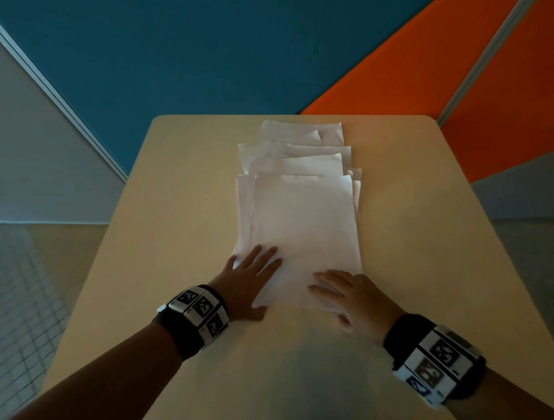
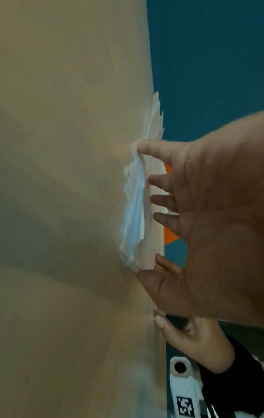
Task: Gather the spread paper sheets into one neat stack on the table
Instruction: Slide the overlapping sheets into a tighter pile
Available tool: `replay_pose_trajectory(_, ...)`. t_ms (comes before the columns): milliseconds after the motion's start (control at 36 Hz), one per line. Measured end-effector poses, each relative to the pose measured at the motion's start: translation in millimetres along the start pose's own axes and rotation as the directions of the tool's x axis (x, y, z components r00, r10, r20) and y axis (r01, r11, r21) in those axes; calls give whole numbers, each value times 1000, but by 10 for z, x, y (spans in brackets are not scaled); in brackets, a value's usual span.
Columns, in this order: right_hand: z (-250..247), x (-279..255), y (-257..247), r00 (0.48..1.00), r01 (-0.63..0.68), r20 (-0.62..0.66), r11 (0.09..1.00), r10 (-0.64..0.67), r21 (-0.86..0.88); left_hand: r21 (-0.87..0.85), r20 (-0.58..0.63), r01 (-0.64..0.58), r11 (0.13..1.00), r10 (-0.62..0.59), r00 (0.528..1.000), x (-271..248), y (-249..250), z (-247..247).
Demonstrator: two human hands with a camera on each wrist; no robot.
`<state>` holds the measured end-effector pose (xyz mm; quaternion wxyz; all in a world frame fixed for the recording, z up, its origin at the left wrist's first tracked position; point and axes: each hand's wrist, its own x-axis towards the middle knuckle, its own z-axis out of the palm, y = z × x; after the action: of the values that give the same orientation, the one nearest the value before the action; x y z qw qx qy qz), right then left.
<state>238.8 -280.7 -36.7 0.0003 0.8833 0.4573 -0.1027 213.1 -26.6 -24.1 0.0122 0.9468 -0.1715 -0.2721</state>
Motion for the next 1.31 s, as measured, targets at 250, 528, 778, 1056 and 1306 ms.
replay_pose_trajectory(250, -194, 204, 183, 990, -142, 48, 967, 135, 212, -150, -97, 54, 987, -69, 993, 169, -102, -140)
replay_pose_trajectory(528, -432, 690, 841, 463, -800, 327, 229, 824, 555, -742, 12, 477, 471, -702, 712, 536, -212, -602)
replay_pose_trajectory(778, -299, 877, 697, 426, -788, 307, 182, 851, 588, -731, 120, 572, 372, -756, 644, 746, -263, -612)
replay_pose_trajectory(1056, -328, 868, 553, 462, -803, 241, 286, 853, 523, -822, 159, 509, 254, -756, 635, 776, -276, -681)
replay_pose_trajectory(1306, -362, 846, 469, 459, -774, 276, 228, 844, 591, -881, 141, 419, 219, -724, 675, 699, -288, -640)
